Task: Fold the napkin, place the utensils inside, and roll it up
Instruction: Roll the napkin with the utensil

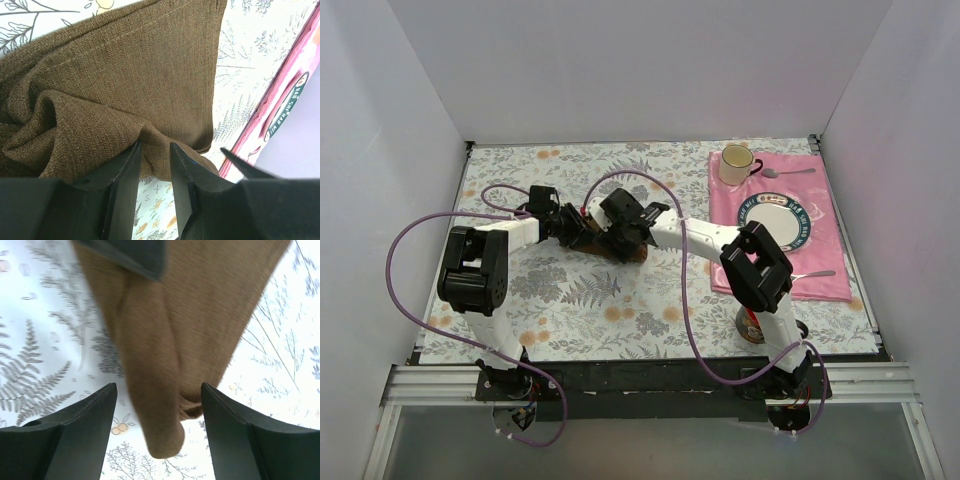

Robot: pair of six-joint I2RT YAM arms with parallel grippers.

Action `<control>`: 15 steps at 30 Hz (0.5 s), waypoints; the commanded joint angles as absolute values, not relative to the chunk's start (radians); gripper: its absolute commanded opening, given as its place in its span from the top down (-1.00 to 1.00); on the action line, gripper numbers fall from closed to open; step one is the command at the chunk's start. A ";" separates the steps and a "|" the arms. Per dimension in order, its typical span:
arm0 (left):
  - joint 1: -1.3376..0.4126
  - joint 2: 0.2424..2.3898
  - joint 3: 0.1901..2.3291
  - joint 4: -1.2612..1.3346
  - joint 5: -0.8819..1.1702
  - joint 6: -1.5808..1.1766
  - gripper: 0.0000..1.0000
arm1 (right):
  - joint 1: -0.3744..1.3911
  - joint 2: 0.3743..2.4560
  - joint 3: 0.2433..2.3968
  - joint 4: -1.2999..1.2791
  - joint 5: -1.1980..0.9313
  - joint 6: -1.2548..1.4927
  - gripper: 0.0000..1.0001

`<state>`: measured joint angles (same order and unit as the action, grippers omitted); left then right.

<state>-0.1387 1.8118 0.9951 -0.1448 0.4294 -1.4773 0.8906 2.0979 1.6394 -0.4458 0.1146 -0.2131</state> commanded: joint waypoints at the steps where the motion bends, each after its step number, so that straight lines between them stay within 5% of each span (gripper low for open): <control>1: -0.117 1.855 0.974 -0.221 0.373 -1.437 0.40 | 0.920 2.057 1.631 -0.394 0.124 -0.348 -0.53; 9: -0.115 1.853 0.969 -0.216 0.384 -1.433 0.42 | 0.913 2.144 1.658 -0.359 0.058 -0.364 -0.51; 15: -0.114 1.841 0.969 -0.224 0.376 -1.419 0.42 | 0.877 2.171 1.638 -0.360 -0.023 -0.318 -0.21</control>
